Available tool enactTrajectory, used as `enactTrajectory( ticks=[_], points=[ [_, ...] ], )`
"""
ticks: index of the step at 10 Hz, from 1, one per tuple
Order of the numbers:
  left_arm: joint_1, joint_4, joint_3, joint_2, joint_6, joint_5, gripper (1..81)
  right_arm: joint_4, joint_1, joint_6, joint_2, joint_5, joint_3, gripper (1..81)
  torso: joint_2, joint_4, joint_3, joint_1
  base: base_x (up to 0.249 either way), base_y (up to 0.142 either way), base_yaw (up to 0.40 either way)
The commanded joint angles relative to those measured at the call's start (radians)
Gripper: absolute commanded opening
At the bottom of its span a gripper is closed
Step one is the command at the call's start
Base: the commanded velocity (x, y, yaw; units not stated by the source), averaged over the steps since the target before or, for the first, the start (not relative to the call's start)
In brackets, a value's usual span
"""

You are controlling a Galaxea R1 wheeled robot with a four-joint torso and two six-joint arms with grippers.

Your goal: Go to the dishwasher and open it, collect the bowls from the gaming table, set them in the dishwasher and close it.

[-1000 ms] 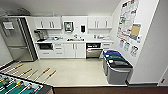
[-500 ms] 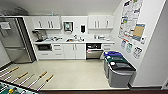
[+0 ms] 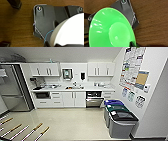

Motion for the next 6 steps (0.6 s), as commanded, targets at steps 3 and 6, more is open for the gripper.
enactTrajectory(
  ticks=[3, 6],
  points=[
    [-0.033, 0.011, -0.003, -0.024, 0.007, 0.045, 1.0, -0.008, 0.029, -0.002, -0.026, -0.059, 0.002, 1.0, 0.0, 0.0, 0.0, 0.0, 0.194, -0.077, 0.0],
    [-0.033, 0.011, -0.003, -0.024, 0.007, 0.045, 1.0, -0.008, 0.03, -0.002, -0.024, -0.058, 0.002, 1.0, 0.0, 0.0, 0.0, 0.0, 0.178, -0.077, 0.0]
  ],
)
